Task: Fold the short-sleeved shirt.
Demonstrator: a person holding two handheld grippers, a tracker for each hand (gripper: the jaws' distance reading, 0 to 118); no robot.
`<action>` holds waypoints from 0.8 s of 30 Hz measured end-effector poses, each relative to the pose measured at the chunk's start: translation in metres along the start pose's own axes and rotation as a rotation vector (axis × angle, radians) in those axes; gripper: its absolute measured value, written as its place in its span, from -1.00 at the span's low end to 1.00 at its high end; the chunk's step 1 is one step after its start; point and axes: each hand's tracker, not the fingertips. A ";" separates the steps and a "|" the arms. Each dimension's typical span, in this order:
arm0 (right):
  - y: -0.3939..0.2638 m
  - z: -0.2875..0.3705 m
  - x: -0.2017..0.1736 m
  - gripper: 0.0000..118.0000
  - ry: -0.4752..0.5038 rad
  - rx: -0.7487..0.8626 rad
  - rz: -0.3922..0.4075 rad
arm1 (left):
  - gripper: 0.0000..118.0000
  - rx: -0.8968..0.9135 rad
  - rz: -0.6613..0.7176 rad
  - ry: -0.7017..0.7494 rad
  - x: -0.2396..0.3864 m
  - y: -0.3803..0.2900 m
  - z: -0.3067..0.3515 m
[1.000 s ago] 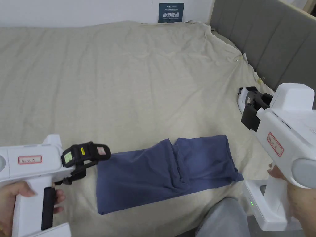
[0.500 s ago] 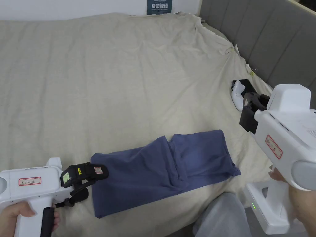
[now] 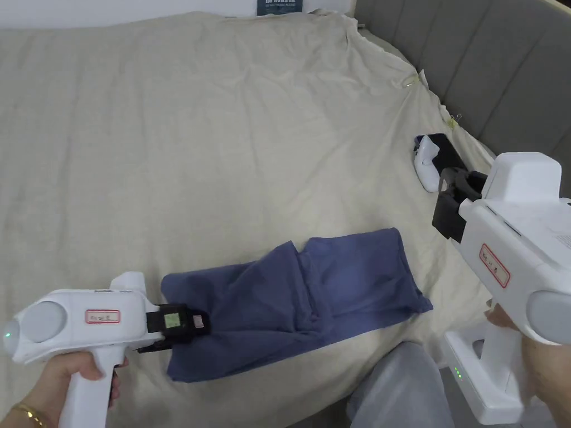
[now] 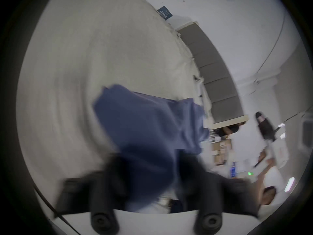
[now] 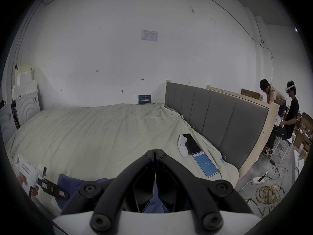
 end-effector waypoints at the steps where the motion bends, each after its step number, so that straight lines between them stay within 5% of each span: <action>1: 0.000 0.000 0.000 -1.00 0.003 -0.002 -0.005 | -0.77 -0.006 0.014 -0.021 0.002 -0.001 -0.002; 12: 0.006 0.001 -0.003 -1.00 0.046 0.018 -0.018 | -0.86 0.095 0.220 0.095 0.013 0.019 0.067; 24: 0.013 -0.004 -0.009 -1.00 0.094 0.043 -0.032 | -0.87 0.214 0.025 0.780 0.010 0.022 0.206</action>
